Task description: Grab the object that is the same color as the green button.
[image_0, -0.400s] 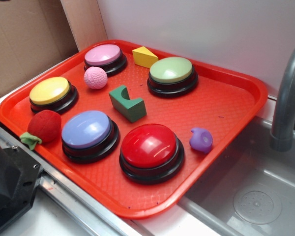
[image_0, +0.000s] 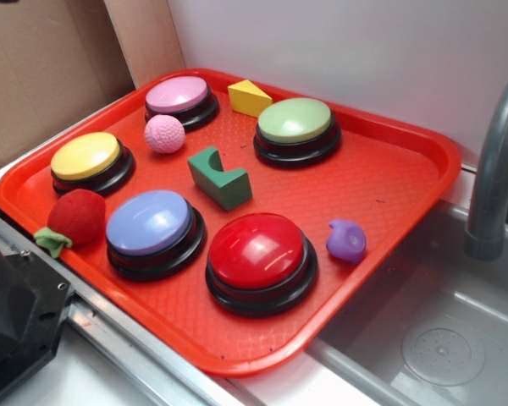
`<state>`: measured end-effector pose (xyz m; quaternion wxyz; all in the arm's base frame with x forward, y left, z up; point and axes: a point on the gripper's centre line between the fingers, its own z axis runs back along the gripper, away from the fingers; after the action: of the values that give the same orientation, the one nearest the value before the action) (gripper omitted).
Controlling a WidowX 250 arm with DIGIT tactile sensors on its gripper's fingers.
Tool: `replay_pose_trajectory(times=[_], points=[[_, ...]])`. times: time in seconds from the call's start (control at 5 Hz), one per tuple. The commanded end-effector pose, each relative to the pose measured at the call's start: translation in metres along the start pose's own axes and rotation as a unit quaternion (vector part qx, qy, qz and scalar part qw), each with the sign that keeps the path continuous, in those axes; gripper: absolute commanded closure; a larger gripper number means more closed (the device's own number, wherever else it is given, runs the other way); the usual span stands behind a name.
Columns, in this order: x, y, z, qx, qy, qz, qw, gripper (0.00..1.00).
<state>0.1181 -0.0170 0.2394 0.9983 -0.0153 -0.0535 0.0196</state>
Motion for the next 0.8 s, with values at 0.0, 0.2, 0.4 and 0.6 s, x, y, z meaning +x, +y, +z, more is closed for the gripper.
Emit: replay_pose_trajectory(times=[0.0, 0.2, 0.4, 0.6], points=[[0.045, 0.012, -0.045, 0.008, -0.036, 0.115, 0.993, 0.00], [0.068, 0.017, -0.079, 0.013, -0.032, 0.160, 0.986, 0.00], [0.087, 0.023, -0.108, 0.025, -0.044, 0.207, 0.977, 0.00], [0.099, 0.024, -0.143, 0.038, -0.060, 0.250, 0.966, 0.00]])
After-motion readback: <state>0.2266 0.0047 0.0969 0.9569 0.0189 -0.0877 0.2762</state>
